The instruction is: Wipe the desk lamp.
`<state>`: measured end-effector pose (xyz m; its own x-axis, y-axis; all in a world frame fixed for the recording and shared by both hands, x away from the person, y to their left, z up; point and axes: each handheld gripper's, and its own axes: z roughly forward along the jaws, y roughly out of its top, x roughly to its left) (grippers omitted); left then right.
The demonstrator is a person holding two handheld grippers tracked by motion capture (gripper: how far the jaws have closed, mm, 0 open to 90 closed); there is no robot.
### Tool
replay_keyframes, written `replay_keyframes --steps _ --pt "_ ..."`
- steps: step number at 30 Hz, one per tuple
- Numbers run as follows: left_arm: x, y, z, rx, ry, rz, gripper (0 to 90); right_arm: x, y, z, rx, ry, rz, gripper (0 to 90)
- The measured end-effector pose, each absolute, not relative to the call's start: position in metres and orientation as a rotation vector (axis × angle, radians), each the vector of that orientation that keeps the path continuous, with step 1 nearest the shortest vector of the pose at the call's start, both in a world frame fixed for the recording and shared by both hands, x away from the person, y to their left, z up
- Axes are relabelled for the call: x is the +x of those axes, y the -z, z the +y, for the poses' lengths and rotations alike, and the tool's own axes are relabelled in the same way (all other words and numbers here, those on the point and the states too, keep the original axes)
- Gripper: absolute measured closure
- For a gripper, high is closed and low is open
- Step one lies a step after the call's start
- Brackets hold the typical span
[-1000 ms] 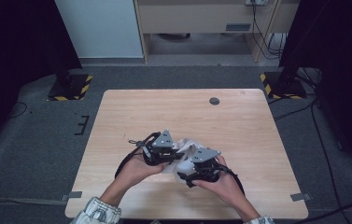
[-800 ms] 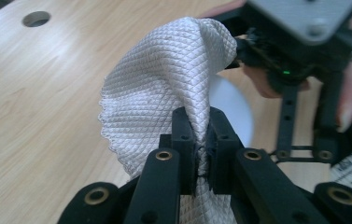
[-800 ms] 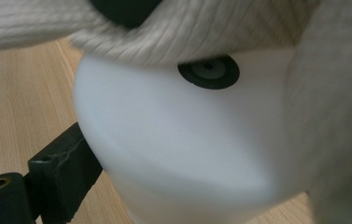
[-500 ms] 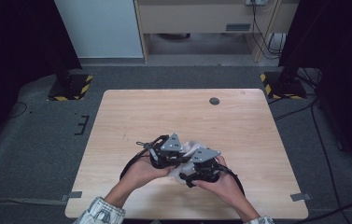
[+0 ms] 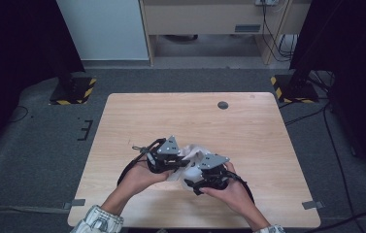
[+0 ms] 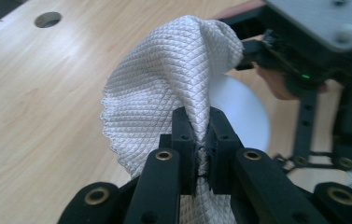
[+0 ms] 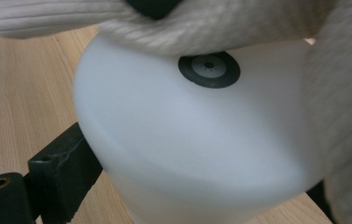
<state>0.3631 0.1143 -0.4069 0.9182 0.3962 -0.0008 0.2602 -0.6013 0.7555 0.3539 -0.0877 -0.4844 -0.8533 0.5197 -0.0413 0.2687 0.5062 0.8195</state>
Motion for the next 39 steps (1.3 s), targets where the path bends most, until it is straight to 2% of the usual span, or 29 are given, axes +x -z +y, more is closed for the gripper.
replay_keyframes --steps 8,19,27,39 --pt "0.355 0.407 0.095 2.253 -0.13 0.389 83.4 0.354 0.485 -0.088 0.66 -1.27 2.468 8.5" --pt "0.38 0.409 0.079 2.233 -0.177 0.441 83.3 0.353 0.485 -0.088 0.67 -1.275 2.464 8.4" --pt "0.393 0.408 0.107 2.208 -0.237 0.532 83.3 0.353 0.485 -0.088 0.672 -1.276 2.466 8.4" --pt "0.37 0.412 0.132 2.184 -0.237 0.514 83.5 0.353 0.486 -0.088 0.672 -1.267 2.466 8.3"
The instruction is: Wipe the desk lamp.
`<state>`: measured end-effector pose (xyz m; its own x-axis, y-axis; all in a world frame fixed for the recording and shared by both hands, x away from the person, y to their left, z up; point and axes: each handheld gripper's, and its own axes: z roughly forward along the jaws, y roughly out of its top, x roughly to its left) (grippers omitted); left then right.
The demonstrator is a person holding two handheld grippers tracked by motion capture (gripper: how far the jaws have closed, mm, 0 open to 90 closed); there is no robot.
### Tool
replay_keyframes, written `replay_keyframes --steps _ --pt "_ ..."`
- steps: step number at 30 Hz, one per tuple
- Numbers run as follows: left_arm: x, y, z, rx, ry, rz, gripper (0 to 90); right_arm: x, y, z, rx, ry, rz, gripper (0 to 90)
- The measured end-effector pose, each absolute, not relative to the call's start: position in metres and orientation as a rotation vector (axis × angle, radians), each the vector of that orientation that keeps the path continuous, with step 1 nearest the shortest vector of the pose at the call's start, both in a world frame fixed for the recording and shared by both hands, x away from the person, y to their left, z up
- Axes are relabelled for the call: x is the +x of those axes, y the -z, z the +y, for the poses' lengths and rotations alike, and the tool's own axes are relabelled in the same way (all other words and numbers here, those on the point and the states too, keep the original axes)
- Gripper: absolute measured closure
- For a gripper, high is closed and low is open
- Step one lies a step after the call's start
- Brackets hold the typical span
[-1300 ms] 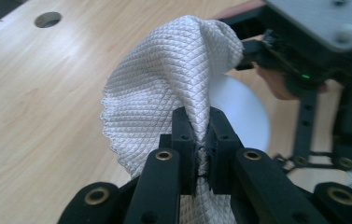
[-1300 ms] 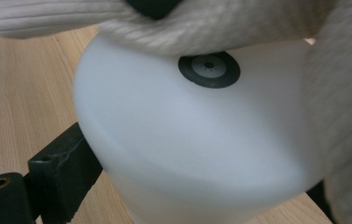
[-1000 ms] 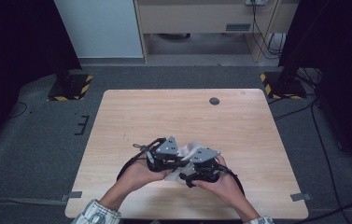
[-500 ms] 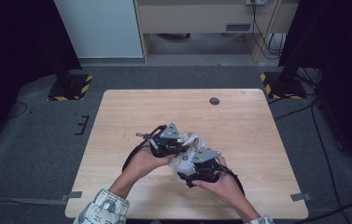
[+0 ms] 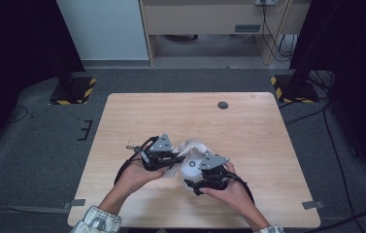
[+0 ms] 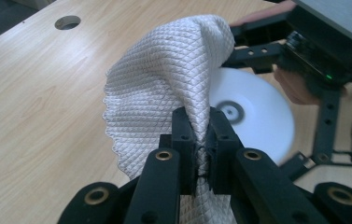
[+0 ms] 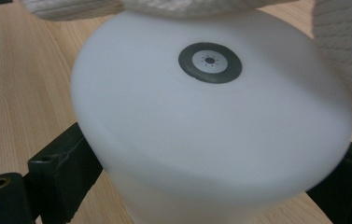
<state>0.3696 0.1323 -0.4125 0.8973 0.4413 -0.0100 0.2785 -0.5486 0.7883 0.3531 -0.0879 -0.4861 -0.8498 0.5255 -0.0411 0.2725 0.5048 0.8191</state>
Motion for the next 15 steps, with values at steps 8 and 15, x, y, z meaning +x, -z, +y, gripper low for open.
replay_keyframes --steps 8,15 --pt "0.358 0.423 0.145 2.213 -0.253 0.517 83.5 0.353 0.487 -0.088 0.673 -1.259 2.469 8.3" --pt "0.364 0.437 0.149 2.238 -0.257 0.543 83.6 0.353 0.487 -0.088 0.672 -1.256 2.467 8.3"
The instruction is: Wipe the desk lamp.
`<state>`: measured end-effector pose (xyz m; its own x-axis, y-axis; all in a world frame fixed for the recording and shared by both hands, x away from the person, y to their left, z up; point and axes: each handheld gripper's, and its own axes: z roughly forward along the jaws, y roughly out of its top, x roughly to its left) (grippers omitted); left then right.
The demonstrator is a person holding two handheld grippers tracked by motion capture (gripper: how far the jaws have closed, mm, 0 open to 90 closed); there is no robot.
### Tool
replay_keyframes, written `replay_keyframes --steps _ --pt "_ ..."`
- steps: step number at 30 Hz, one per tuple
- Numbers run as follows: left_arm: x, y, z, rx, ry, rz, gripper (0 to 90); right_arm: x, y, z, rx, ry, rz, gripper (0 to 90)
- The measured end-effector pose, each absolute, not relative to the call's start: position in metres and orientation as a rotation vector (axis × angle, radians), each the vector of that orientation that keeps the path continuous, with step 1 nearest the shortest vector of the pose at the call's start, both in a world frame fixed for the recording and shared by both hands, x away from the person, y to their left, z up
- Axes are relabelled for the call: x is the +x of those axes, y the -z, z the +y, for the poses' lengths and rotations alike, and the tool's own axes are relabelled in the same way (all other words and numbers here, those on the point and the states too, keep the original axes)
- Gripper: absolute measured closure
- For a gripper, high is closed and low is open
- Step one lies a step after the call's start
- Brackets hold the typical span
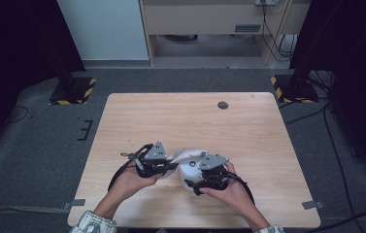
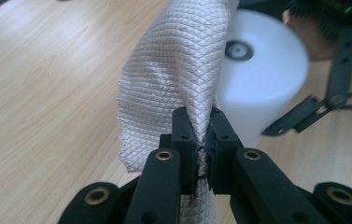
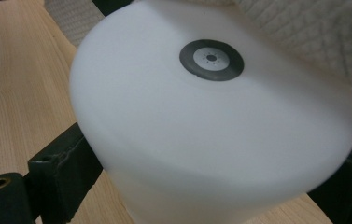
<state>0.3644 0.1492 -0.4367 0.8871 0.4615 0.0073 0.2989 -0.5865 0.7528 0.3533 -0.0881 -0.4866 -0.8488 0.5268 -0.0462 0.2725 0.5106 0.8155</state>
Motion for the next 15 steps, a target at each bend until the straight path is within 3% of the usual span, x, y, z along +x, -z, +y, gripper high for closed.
replay_keyframes --steps 15 --pt "0.374 0.469 0.141 2.312 -0.255 0.53 83.7 0.355 0.486 -0.09 0.677 -1.256 2.467 8.4"
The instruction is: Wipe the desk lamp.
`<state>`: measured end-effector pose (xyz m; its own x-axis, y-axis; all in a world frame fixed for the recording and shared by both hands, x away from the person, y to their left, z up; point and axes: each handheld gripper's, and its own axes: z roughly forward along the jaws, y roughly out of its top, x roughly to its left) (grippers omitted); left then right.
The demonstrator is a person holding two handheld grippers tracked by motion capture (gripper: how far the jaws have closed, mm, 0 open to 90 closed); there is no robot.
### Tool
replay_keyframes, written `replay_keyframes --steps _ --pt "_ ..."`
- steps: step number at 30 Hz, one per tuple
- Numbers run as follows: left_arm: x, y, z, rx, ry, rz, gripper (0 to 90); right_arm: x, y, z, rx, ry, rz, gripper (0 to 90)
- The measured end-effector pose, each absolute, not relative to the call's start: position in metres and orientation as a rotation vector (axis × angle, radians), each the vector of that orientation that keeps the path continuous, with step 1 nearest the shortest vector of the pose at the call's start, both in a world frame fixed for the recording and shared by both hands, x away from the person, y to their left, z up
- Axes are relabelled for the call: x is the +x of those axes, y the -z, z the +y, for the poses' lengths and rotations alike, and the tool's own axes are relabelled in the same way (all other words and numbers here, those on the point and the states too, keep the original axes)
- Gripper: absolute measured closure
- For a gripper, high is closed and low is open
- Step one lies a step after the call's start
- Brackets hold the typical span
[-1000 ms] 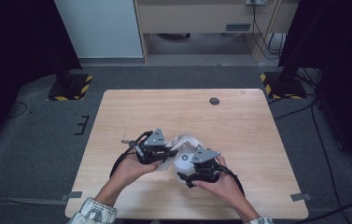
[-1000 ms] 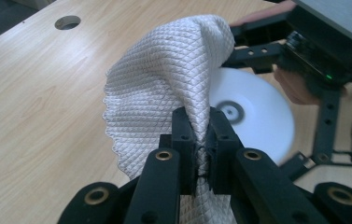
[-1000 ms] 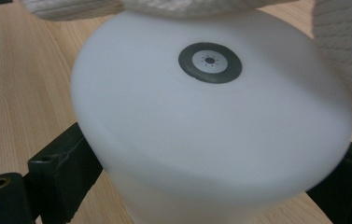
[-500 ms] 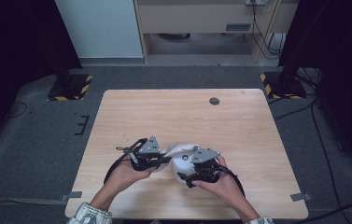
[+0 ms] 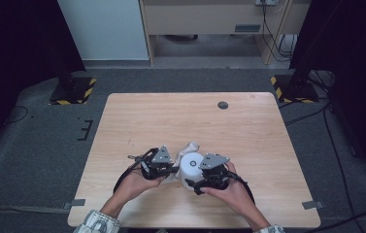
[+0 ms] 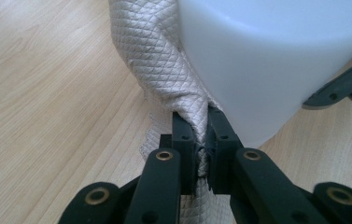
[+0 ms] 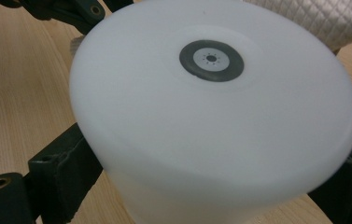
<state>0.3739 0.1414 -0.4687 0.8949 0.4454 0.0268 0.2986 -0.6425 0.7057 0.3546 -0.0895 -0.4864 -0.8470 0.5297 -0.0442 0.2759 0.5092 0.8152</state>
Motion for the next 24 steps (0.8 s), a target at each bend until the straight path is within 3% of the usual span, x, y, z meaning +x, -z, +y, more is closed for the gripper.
replay_keyframes --steps 10,17,24 --pt "0.375 0.463 0.149 2.249 -0.273 0.561 83.6 0.353 0.48 -0.093 0.702 -1.291 2.438 5.9" --pt "0.373 0.444 0.149 2.159 -0.291 0.511 83.6 0.35 0.468 -0.1 0.673 -1.317 2.414 9.5" --pt "0.375 0.451 0.144 2.209 -0.287 0.507 83.6 0.352 0.468 -0.1 0.672 -1.321 2.412 9.6"
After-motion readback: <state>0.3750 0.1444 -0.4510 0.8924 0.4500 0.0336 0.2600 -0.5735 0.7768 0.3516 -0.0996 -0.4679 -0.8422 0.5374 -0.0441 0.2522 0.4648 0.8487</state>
